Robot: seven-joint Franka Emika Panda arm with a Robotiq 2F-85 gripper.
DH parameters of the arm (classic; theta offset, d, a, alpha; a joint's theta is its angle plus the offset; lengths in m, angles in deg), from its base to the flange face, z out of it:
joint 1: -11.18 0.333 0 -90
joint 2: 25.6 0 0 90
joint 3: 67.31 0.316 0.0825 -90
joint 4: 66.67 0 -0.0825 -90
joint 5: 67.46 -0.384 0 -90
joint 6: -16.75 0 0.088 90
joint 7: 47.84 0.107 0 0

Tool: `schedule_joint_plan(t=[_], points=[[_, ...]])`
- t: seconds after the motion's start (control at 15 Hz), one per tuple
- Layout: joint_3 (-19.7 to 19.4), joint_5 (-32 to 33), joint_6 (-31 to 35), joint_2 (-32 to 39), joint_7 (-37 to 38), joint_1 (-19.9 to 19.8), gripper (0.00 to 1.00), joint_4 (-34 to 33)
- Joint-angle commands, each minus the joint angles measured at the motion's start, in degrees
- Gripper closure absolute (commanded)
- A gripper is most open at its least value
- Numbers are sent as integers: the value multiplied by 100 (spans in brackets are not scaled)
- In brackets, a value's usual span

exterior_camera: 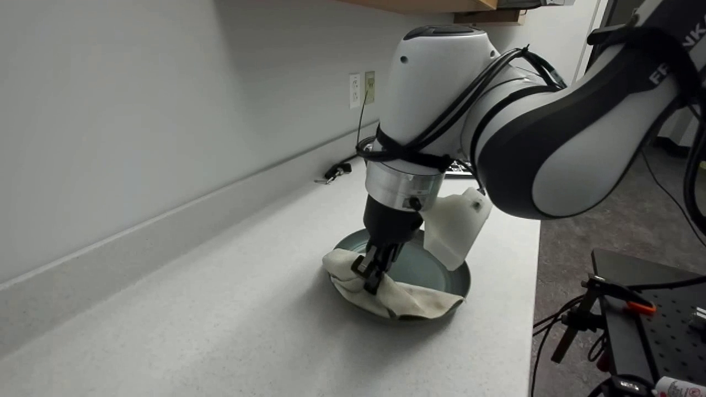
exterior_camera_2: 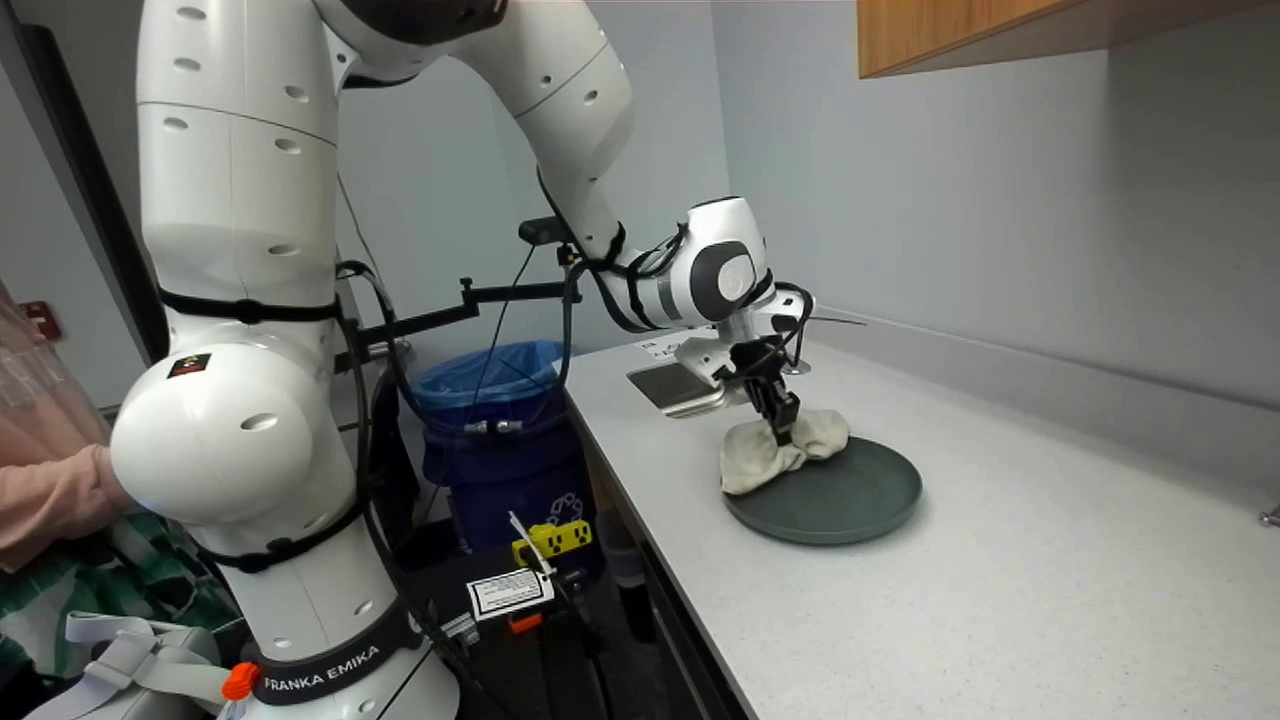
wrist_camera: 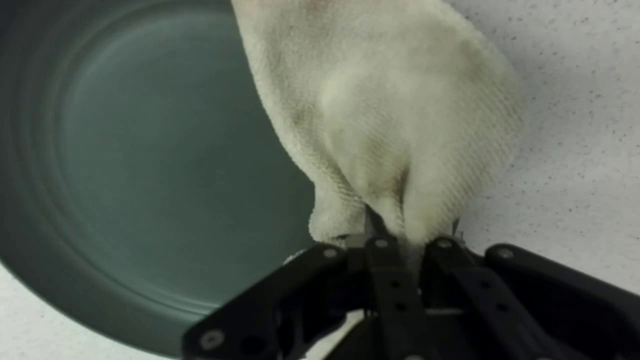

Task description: Use the cloth to wipe the plate

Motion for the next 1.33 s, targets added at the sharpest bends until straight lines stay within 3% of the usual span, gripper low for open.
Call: schedule_joint_plan(t=[0.0,0.33,0.47,0.6,1.0,1.27], points=[[-459,26,-196,-43,-307,266,97,-79],[-1879,2141,-706,-34,1214,895,97,-142],[-1975,2813,-1034,18,1787,856,97,-212],[-1753,3067,-1316,24,2053,683,97,-231],[-874,1974,-774,40,1353,179,97,-157],[-589,885,-223,25,584,47,97,-99]])
